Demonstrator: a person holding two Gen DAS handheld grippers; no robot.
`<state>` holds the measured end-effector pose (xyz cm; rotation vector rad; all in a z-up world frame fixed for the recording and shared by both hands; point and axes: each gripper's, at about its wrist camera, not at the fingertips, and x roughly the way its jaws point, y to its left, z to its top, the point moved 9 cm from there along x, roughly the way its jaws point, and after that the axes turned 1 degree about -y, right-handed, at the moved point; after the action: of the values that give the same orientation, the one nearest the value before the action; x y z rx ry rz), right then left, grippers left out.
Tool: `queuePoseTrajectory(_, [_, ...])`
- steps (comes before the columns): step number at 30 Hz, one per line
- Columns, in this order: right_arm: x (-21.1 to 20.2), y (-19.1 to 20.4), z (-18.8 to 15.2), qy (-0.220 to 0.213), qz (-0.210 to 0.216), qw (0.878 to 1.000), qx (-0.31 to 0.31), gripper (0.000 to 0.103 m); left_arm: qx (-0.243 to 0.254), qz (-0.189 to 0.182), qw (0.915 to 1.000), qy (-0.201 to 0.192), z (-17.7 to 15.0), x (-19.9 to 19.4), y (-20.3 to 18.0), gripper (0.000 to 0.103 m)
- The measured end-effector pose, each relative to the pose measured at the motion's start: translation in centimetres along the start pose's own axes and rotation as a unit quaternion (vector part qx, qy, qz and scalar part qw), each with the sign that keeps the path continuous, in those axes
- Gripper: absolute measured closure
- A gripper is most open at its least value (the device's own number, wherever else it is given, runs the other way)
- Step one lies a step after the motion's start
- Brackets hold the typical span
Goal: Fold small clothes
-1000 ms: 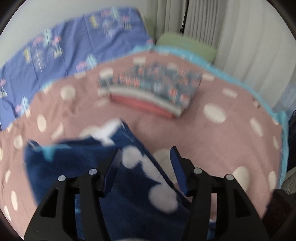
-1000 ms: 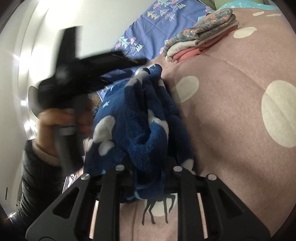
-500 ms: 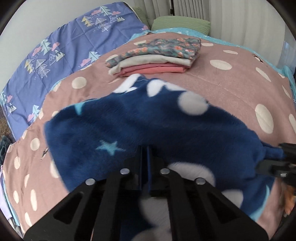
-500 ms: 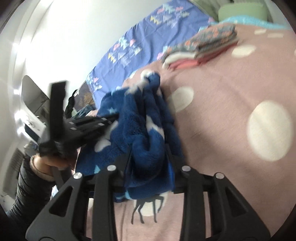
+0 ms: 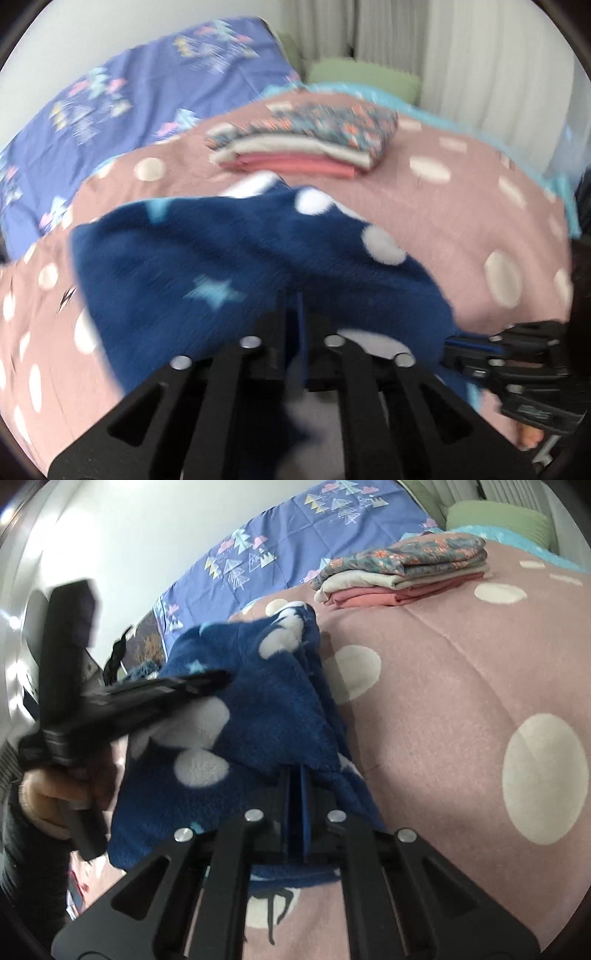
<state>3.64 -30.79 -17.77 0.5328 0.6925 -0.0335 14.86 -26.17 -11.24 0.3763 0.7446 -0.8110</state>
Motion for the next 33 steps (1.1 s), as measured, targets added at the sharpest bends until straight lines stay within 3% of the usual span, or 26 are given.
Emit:
queuePoseTrajectory(2, [0.1,-0.1,-0.1,-0.002,-0.001,1.000,-0.002,0.100,-0.001,0.015,0.9992,-0.037,-0.7,-3.4,-0.1,0.052])
queuePoseTrajectory(4, [-0.1,-0.3,-0.4,-0.004,0.003,1.000,0.002,0.100,0.034,0.032,0.9957,-0.079,-2.6,-7.5,-1.6,0.038])
queuePoseTrajectory(6, [-0.2,-0.2,-0.3,-0.006,0.001,1.000,-0.001,0.100,0.071,0.032,0.9927,-0.092,-5.9,-10.4,-3.8,0.033])
queuePoseTrajectory(7, [-0.1,-0.1,-0.3,-0.006,-0.001,1.000,-0.003,0.100,0.080,0.032,0.9922,-0.090,-7.2,-11.0,-4.7,0.026])
queuePoseTrajectory(9, [0.3,0.0,-0.1,-0.007,-0.002,1.000,-0.002,0.100,0.101,0.034,0.9914,-0.076,-10.3,-11.2,-6.3,0.023])
queuePoseTrajectory(12, [0.6,-0.1,0.0,-0.009,-0.008,1.000,-0.004,0.100,0.134,0.083,0.9866,-0.041,-13.8,-8.7,-7.7,0.023])
queuePoseTrajectory(17, [0.4,0.4,-0.2,-0.022,-0.030,0.999,-0.024,0.100,0.094,0.198,0.9728,-0.074,-11.5,-5.5,-6.0,0.023])
queuePoseTrajectory(21, [0.5,0.8,-0.3,-0.030,-0.056,0.996,-0.064,0.100,0.102,0.251,0.9600,-0.072,-11.4,-5.9,-5.2,0.024])
queuePoseTrajectory(24, [0.8,0.0,-0.5,-0.016,-0.052,0.997,-0.054,0.103,0.058,0.266,0.9618,-0.028,-15.4,-6.6,-0.8,0.024])
queuePoseTrajectory(26, [1.0,0.1,-0.8,-0.004,-0.029,0.998,-0.048,0.103,0.013,0.218,0.9754,-0.026,-16.3,-6.6,0.6,0.024])
queuePoseTrajectory(27, [0.9,0.3,-0.8,-0.004,-0.031,0.998,-0.055,0.103,0.002,0.207,0.9780,-0.025,-16.2,-6.8,0.7,0.025])
queuePoseTrajectory(28, [0.9,0.6,-0.8,-0.004,-0.042,0.997,-0.068,0.103,0.008,0.205,0.9784,-0.025,-15.8,-7.0,0.3,0.032])
queuePoseTrajectory(29, [0.9,0.7,-0.8,-0.005,-0.053,0.995,-0.081,0.103,0.016,0.193,0.9807,-0.026,-15.5,-7.0,-0.3,0.048])
queuePoseTrajectory(32, [0.8,0.8,-0.9,-0.007,-0.061,0.994,-0.086,0.103,0.012,0.127,0.9918,-0.011,-15.2,-7.7,-2.5,0.077])
queuePoseTrajectory(33, [0.7,0.6,-0.9,-0.008,-0.060,0.995,-0.084,0.103,0.002,0.101,0.9948,-0.012,-15.2,-8.5,-3.0,0.081])
